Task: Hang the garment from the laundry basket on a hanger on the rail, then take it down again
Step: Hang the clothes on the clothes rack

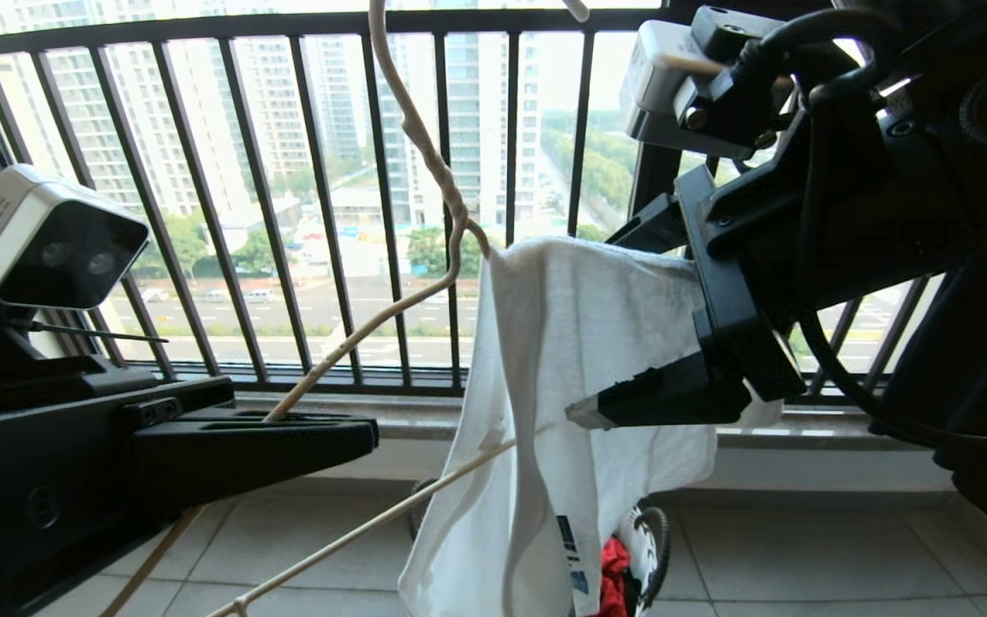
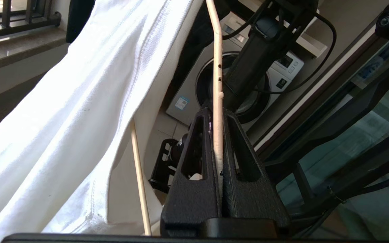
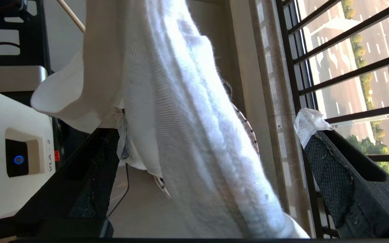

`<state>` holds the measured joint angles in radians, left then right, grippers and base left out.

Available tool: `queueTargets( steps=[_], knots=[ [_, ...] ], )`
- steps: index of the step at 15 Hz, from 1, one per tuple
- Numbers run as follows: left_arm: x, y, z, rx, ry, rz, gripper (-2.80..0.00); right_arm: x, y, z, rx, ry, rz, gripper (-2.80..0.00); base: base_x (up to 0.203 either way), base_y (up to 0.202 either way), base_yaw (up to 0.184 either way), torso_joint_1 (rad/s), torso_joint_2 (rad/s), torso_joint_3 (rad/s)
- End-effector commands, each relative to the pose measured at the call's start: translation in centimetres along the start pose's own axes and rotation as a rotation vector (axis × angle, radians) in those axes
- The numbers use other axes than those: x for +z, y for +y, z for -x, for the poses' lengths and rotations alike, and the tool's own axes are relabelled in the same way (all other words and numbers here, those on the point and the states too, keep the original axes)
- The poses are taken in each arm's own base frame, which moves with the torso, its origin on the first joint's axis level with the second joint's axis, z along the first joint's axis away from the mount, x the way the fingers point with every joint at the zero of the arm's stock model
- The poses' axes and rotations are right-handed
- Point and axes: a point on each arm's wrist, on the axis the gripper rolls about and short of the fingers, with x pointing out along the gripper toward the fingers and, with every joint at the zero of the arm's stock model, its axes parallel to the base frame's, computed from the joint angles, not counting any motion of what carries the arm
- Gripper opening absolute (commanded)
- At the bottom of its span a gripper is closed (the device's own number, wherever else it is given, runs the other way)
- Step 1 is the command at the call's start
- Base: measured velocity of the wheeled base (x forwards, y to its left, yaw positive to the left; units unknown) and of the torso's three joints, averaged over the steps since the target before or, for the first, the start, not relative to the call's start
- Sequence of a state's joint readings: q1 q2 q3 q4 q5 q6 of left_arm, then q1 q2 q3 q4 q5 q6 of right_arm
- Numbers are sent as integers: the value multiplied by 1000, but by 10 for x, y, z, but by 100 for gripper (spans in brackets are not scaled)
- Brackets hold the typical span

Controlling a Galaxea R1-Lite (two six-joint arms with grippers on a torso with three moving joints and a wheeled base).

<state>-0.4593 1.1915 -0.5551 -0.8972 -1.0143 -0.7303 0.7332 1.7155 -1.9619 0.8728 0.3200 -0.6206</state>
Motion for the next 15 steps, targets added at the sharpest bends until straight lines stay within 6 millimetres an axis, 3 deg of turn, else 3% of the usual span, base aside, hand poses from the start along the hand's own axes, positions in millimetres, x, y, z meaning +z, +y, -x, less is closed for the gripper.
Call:
queueTargets(
  steps=[1, 6, 7, 15],
  knots=[
    [0, 0, 0, -16, 13, 2, -280, 1, 2, 1, 11, -5, 8, 0, 0, 0, 0, 0, 0, 0],
    [0, -1, 0, -15, 9, -2, -280, 2, 6, -1, 49, -11, 7, 0, 0, 0, 0, 0, 0, 0],
    [1, 0, 0, -14, 8, -4, -280, 3, 7, 0, 58, -15, 6, -280, 0, 0, 0, 0, 0, 0],
    [2, 5, 3, 17, -5, -33, -280, 4, 11, 2, 66, -16, 5, -280, 0, 0, 0, 0, 0, 0]
  ],
)
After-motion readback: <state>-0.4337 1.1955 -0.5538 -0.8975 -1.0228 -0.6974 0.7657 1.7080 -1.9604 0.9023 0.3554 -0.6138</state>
